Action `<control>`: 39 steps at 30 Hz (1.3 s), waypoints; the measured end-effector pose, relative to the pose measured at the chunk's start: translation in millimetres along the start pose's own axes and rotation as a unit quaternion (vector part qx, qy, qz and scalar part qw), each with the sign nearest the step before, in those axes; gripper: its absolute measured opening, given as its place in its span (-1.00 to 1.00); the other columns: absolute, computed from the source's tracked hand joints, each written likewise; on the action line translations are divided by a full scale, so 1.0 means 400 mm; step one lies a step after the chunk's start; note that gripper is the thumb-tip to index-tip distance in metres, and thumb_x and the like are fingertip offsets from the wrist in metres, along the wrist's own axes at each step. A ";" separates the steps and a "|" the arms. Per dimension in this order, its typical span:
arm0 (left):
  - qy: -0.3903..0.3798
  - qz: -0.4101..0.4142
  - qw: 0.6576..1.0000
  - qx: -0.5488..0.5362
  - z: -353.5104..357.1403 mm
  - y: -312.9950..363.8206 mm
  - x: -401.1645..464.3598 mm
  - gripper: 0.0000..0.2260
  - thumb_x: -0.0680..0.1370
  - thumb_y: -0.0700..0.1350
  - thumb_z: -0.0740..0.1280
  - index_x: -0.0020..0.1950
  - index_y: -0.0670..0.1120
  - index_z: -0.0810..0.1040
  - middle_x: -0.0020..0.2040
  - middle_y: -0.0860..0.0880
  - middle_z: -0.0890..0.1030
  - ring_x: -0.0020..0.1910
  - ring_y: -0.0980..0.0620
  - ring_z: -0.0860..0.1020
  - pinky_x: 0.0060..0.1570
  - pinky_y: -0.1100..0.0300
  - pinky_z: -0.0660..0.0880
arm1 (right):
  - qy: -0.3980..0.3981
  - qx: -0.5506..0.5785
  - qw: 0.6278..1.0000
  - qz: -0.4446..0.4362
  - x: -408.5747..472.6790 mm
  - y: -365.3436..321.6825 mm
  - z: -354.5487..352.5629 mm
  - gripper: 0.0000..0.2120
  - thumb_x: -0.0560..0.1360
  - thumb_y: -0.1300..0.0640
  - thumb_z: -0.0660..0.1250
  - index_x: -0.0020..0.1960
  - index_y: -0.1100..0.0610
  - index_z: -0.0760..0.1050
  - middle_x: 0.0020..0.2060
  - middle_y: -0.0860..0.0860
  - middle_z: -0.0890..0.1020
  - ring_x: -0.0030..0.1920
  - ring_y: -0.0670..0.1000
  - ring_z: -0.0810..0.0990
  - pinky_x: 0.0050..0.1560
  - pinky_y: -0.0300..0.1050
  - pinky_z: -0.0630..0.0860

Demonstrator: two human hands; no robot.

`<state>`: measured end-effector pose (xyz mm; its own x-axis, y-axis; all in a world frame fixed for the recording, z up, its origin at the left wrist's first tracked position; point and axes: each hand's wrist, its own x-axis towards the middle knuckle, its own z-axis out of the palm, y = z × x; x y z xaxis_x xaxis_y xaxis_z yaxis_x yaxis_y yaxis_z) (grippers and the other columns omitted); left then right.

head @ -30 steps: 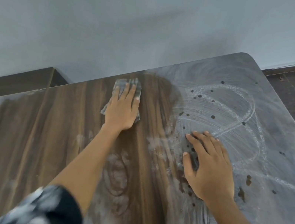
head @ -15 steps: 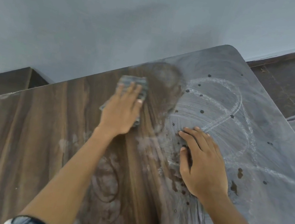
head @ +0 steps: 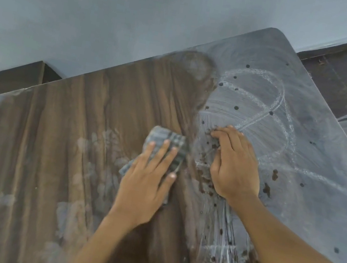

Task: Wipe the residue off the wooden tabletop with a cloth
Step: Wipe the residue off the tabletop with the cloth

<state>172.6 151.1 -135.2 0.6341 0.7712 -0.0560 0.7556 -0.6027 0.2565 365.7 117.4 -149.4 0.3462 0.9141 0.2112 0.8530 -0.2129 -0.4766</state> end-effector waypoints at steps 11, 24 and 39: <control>0.041 -0.115 0.992 -0.026 0.053 0.143 0.064 -0.51 0.60 0.12 -0.09 0.52 0.03 0.02 0.53 0.05 -0.02 0.47 0.07 -0.17 0.40 0.09 -0.14 | -0.066 -0.002 0.998 -0.004 0.001 0.002 -0.010 -0.58 0.48 0.30 0.14 0.33 0.19 0.38 0.32 0.09 0.43 0.42 0.10 0.25 0.46 0.02 0.12; 0.026 -0.330 0.942 -0.047 0.052 0.190 -0.028 -0.51 0.64 0.07 -0.02 0.53 -0.02 -0.06 0.55 -0.02 -0.08 0.51 -0.08 -0.16 0.44 -0.03 -0.09 | -0.078 0.027 0.995 -0.049 -0.006 0.017 -0.030 -0.55 0.47 0.33 0.19 0.36 0.21 0.32 0.35 0.11 0.37 0.45 0.11 0.19 0.49 -0.03 0.01; -0.024 -0.290 0.956 -0.039 0.095 0.383 -0.241 -0.50 0.63 0.06 -0.04 0.52 -0.01 -0.14 0.53 0.00 -0.17 0.48 -0.05 -0.28 0.43 0.04 -0.22 | -0.162 -0.008 0.961 -0.226 -0.052 0.139 -0.150 -0.61 0.61 0.21 0.05 0.43 0.20 0.27 0.42 0.08 0.32 0.48 0.10 0.15 0.47 0.04 0.04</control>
<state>233.4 -23.3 -127.2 0.1208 0.9597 -0.2536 0.9690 -0.0586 0.2399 429.3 65.9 -128.9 -0.1985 0.9731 0.1165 0.8942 0.2285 -0.3849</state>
